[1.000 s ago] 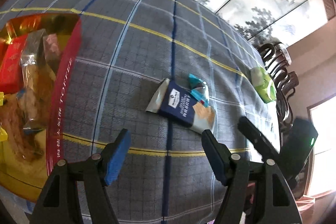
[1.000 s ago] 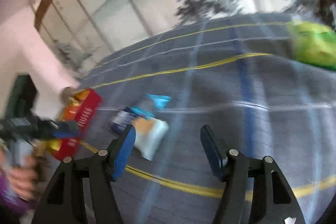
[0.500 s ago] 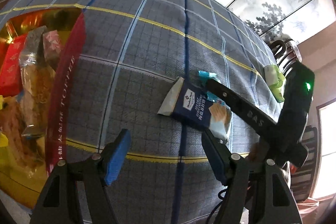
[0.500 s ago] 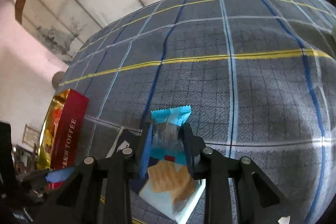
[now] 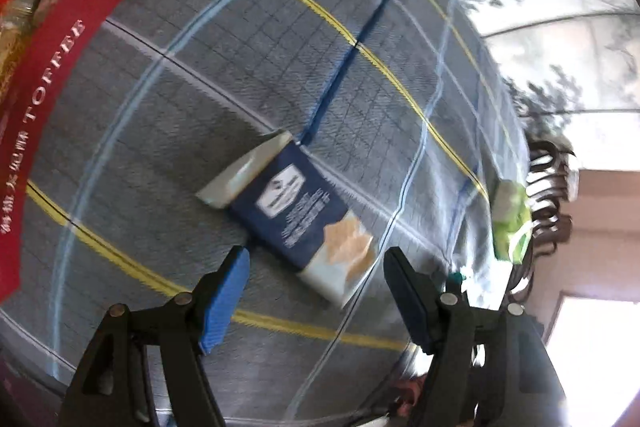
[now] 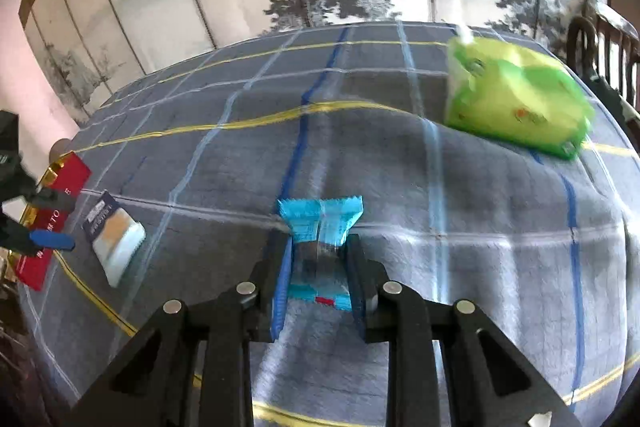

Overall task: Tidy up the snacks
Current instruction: 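Grasp the light-blue wrapped snack with the right gripper while the left grasps the blue cracker pack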

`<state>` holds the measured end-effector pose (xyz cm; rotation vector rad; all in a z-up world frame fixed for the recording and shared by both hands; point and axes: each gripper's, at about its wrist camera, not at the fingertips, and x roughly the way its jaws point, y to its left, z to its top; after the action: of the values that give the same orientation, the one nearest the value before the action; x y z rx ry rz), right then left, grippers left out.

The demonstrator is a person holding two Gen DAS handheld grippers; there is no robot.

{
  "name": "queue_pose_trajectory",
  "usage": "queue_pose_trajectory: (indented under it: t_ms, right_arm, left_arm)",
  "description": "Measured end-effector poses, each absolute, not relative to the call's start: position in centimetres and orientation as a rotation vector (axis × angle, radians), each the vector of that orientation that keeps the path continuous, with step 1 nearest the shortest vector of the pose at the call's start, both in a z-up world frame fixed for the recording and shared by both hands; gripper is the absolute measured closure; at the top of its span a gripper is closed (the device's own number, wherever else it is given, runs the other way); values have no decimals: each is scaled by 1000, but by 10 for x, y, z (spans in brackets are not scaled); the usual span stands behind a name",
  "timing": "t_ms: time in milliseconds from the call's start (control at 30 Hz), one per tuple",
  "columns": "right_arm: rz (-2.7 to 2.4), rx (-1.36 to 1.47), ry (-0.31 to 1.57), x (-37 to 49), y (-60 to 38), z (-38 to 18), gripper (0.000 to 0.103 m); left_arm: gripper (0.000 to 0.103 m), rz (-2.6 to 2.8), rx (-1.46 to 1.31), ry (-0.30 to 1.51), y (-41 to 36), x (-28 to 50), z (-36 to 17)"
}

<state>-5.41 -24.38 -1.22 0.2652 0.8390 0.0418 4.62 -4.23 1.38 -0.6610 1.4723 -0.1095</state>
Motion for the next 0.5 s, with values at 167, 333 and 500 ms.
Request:
queue_pose_trajectory:
  t_ms: [167, 333, 500]
  right_arm:
    - [70, 356, 827, -52, -258, -11, 80]
    - [108, 424, 808, -55, -267, -14, 80]
    - [125, 465, 783, -57, -273, -15, 80]
  left_arm:
    - [32, 53, -704, 1495, -59, 58, 9]
    - [30, 226, -705, 1555, -75, 68, -6]
    - [21, 258, -428, 1586, -113, 84, -2]
